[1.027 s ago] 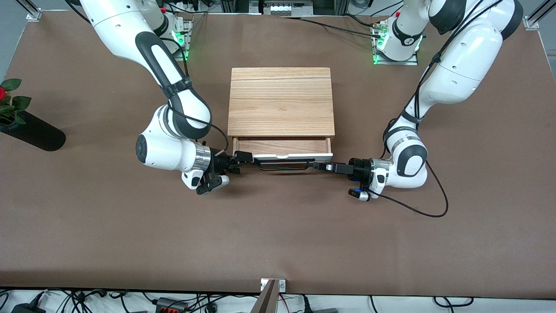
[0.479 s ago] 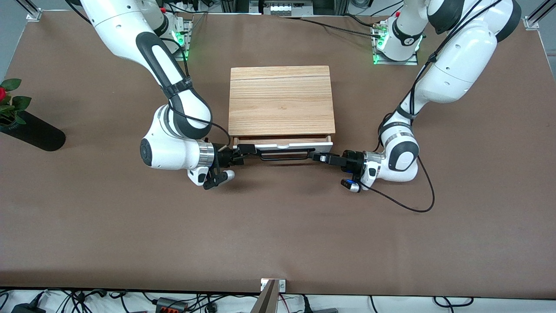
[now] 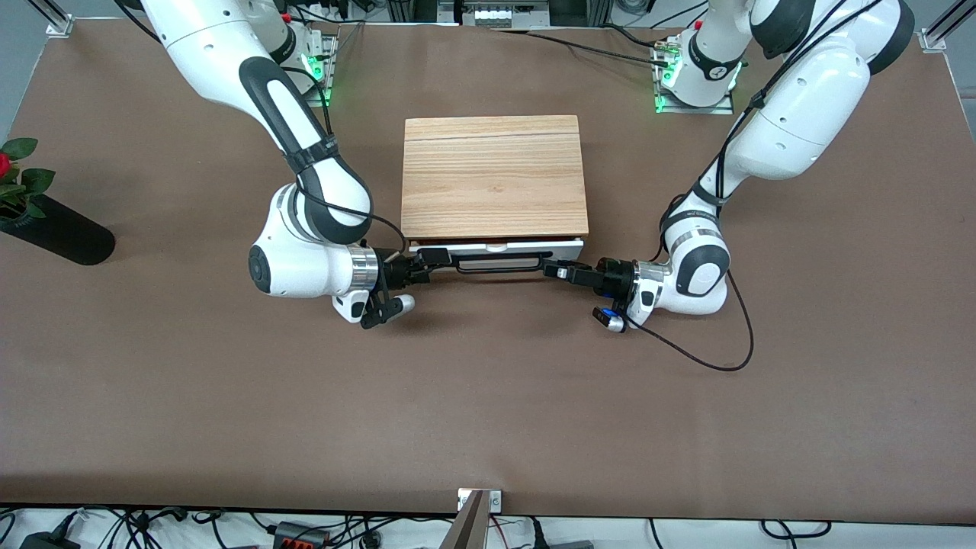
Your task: Close drawer with both arms simultaneously
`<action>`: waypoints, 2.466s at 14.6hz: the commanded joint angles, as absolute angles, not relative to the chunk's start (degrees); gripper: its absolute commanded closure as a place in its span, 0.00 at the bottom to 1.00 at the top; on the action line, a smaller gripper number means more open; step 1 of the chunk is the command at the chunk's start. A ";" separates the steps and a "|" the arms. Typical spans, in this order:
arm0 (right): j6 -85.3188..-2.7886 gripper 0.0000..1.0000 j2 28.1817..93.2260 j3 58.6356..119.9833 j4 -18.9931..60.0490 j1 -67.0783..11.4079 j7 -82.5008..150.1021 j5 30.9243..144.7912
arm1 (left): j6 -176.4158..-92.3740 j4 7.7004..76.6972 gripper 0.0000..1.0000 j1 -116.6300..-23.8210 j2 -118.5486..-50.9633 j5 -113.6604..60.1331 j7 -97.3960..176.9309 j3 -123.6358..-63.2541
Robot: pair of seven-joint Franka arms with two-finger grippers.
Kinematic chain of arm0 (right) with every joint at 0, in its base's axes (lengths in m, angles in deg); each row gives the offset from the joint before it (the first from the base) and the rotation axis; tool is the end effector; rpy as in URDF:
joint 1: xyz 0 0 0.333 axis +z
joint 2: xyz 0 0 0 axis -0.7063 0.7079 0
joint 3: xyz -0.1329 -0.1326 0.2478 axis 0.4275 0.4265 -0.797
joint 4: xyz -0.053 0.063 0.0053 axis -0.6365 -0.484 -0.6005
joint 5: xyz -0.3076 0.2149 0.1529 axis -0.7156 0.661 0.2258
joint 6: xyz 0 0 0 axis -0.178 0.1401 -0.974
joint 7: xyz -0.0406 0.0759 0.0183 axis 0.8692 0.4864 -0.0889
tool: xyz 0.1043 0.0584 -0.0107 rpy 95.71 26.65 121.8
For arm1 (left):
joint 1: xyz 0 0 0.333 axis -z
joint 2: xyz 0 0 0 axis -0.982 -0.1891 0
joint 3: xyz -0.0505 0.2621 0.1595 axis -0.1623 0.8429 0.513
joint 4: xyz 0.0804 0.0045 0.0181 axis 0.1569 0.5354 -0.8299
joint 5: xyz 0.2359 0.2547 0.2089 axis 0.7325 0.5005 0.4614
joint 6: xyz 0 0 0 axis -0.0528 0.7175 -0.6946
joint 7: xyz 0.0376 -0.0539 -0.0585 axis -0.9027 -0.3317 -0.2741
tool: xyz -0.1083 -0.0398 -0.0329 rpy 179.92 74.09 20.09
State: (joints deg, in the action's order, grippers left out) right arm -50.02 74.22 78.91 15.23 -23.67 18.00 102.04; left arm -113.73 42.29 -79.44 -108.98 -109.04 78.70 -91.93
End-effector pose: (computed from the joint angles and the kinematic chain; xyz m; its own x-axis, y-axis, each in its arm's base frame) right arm 0.6030 0.3393 0.2235 0.9555 0.2833 -0.0827 0.1468 -0.6993 -0.6996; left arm 0.5819 -0.2705 0.1285 0.8819 -0.1594 -0.4437 0.4590 0.0754 0.8852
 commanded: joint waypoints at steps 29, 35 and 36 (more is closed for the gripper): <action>-25.86 0.00 62.29 92.90 12.39 -25.25 49.11 58.00 | -111.74 18.53 0.00 -84.64 -88.58 -43.29 56.50 -84.88; -16.33 0.00 57.90 97.83 10.54 -29.54 40.00 50.92 | -105.66 15.87 0.00 -86.91 -81.74 -26.13 51.93 -83.12; -16.32 0.00 56.85 97.92 10.54 -31.12 37.63 51.01 | -104.69 15.88 0.00 -87.18 -80.42 -24.38 51.93 -83.12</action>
